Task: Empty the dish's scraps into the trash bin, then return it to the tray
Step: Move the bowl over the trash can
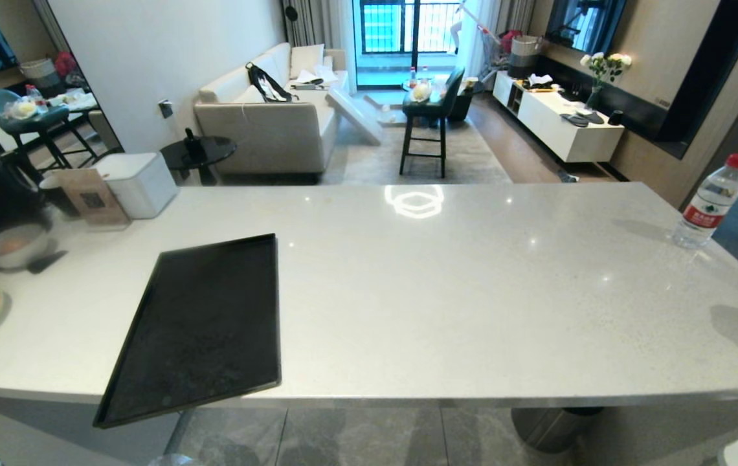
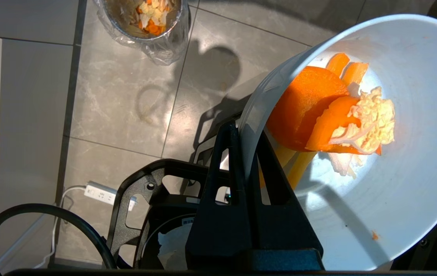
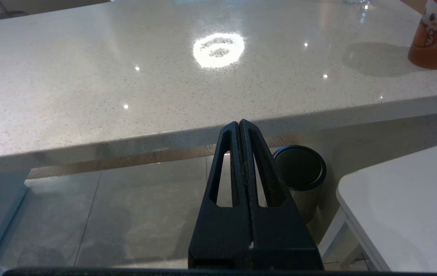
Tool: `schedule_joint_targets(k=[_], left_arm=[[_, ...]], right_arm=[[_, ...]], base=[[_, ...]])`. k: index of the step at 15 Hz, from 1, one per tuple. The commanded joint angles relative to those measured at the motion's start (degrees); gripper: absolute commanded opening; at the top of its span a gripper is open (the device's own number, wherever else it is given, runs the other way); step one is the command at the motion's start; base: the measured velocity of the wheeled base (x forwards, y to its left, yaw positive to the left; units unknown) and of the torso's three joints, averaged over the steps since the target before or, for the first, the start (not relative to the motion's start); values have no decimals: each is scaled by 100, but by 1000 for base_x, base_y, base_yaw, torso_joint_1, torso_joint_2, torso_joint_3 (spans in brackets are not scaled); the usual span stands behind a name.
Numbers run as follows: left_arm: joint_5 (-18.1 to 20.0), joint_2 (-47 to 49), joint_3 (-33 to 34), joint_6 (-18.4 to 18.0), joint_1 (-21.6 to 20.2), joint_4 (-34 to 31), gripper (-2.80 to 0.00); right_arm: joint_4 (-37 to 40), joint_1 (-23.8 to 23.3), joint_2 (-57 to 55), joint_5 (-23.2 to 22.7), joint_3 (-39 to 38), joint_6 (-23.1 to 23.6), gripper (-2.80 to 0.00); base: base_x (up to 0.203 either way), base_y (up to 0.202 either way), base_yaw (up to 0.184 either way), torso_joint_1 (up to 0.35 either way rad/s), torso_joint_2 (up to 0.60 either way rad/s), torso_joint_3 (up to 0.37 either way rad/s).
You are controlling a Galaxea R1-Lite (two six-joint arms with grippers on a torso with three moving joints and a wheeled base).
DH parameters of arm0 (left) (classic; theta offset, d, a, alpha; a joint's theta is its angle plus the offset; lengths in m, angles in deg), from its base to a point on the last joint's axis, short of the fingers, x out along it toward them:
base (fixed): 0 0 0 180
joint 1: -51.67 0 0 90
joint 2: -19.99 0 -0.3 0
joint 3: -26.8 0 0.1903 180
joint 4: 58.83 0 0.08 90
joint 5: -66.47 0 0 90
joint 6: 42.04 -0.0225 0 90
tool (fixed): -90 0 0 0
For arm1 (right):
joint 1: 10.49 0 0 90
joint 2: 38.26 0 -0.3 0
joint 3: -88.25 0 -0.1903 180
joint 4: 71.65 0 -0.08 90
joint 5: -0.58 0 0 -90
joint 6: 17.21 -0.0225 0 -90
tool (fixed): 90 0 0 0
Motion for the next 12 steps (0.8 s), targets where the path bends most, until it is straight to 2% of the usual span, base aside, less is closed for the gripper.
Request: schedule_joint_targets(k=[1, 8, 12], left_arm=[[3, 9, 2, 7, -4, -3, -280], [11, 9, 2, 16, 14, -4, -280], [3, 9, 10, 134, 28, -8, -280]], right_arm=[[-4, 1, -6, 6, 0, 1, -280], [-4, 1, -6, 6, 0, 1, -280], [-4, 1, 1, 7, 0, 1, -280]], base=[[0, 0, 0, -119, 315, 193], [0, 0, 0, -134, 355, 214], [0, 0, 0, -176, 485, 311]])
